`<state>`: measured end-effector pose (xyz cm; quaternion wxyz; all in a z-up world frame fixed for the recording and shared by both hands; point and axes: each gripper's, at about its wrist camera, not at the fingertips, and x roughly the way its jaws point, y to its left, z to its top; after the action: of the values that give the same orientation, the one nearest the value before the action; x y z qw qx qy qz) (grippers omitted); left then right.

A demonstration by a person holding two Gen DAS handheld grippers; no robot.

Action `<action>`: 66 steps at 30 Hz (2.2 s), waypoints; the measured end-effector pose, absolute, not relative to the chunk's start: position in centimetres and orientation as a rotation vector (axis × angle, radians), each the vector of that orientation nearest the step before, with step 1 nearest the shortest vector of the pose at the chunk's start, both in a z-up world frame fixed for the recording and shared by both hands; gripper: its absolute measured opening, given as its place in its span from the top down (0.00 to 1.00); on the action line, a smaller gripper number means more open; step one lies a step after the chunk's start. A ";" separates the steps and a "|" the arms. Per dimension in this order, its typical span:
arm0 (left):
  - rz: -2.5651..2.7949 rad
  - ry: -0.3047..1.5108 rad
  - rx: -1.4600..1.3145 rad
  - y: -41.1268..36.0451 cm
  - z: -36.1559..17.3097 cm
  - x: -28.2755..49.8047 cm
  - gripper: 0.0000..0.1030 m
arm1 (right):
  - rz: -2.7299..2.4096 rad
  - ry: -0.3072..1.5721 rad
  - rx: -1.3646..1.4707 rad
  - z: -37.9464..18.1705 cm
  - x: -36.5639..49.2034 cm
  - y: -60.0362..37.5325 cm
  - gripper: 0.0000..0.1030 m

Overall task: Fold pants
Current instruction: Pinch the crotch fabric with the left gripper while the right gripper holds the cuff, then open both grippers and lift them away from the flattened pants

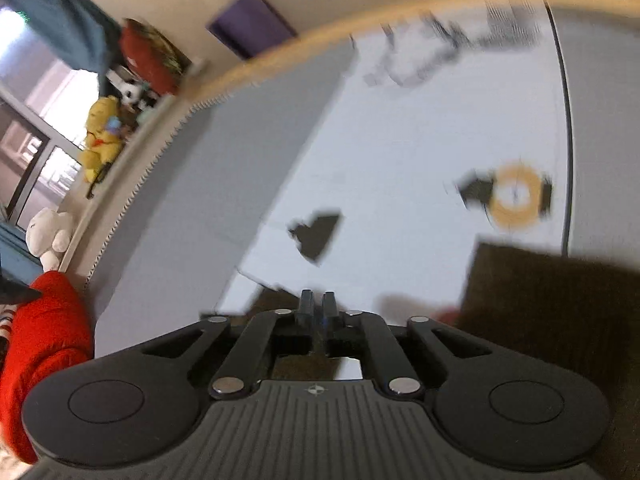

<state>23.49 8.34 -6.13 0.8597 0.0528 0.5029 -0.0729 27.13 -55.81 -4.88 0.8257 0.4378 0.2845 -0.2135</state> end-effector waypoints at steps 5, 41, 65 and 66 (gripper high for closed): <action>-0.175 1.046 0.137 8.6 -5.6 22.2 0.93 | -0.395 0.687 0.994 -7.6 28.1 -55.3 0.61; -0.320 1.002 -0.047 11.0 -2.0 21.5 0.55 | -0.456 0.605 0.497 -1.5 28.3 -47.8 0.73; 0.401 0.998 -0.206 25.3 -8.0 27.5 0.58 | -0.193 0.787 -0.002 -9.0 40.2 -30.1 1.00; 0.388 0.992 -0.194 25.4 -8.2 27.8 0.57 | -0.189 0.784 -0.007 -9.2 40.5 -30.5 1.00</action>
<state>27.77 25.43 -8.23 0.8570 -0.0925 0.4723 0.1845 40.46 -30.53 -9.19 0.9199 -0.0032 0.3812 -0.0918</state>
